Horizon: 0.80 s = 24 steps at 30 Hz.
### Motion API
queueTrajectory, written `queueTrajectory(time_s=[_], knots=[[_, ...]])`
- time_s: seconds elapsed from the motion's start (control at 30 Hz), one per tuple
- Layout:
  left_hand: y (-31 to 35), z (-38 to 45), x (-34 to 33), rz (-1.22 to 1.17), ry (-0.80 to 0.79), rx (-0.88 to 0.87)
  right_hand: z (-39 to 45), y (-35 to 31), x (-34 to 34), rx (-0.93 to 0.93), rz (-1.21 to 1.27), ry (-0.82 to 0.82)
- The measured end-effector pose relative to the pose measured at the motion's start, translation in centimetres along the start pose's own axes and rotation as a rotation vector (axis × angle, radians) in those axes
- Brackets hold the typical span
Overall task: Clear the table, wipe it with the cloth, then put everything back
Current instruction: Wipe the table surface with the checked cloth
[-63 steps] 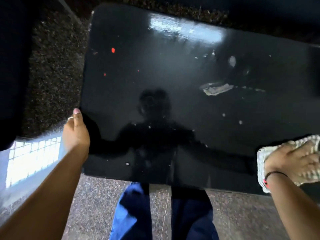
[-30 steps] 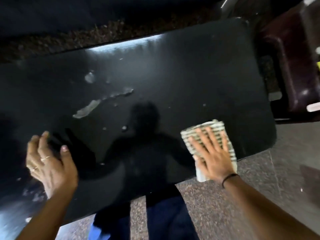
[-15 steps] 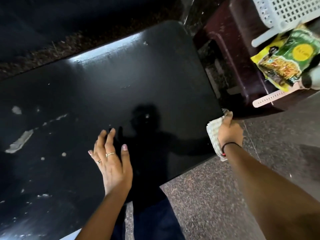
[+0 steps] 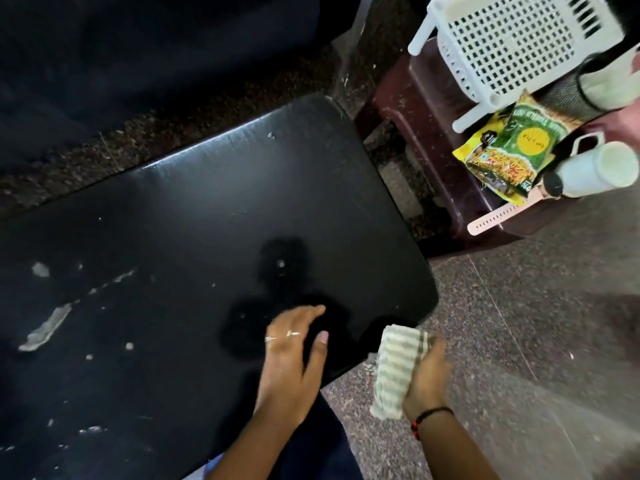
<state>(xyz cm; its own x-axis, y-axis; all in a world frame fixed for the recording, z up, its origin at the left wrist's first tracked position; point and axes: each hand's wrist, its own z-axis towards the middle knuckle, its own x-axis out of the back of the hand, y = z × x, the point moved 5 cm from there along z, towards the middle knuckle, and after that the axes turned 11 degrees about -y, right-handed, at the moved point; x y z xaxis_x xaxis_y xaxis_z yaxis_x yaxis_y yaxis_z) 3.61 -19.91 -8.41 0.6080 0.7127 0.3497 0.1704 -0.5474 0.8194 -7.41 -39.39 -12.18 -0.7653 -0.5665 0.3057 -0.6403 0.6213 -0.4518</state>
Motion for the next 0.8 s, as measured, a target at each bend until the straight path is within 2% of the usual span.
queueTrajectory(time_s=[0.1, 0.17, 0.2, 0.33, 0.47, 0.67, 0.8], knots=[[1.6, 0.8, -2.0, -0.374, -0.313, 0.190, -3.9, -1.6, -2.9, 0.050, 0.187, -0.290], [2.7, 1.2, -2.3, -0.560, -0.445, 0.297, -6.2, -3.1, -5.1, 0.067, 0.281, -0.423], [3.2, 1.6, -1.8, -0.555, -0.440, 0.281, -7.1, -3.9, -6.0, 0.063, 0.319, -0.462], [4.9, 3.9, 2.4, -0.053, -0.178, 0.066, -8.6, -5.8, -9.5, 0.070, 0.414, -0.527], [7.0, 4.6, 5.5, 0.039, -0.004, -0.044, -9.5, -7.1, -12.0, 0.045, 0.542, -0.591], [12.1, 3.9, 5.9, 0.224, 0.012, -0.280, -7.4, -8.4, -13.1, -0.127, 0.679, -0.652], [14.6, 4.4, 6.5, 0.152, -0.013, -0.273, -4.7, -11.2, -13.4, -0.219, 0.651, -0.705]])
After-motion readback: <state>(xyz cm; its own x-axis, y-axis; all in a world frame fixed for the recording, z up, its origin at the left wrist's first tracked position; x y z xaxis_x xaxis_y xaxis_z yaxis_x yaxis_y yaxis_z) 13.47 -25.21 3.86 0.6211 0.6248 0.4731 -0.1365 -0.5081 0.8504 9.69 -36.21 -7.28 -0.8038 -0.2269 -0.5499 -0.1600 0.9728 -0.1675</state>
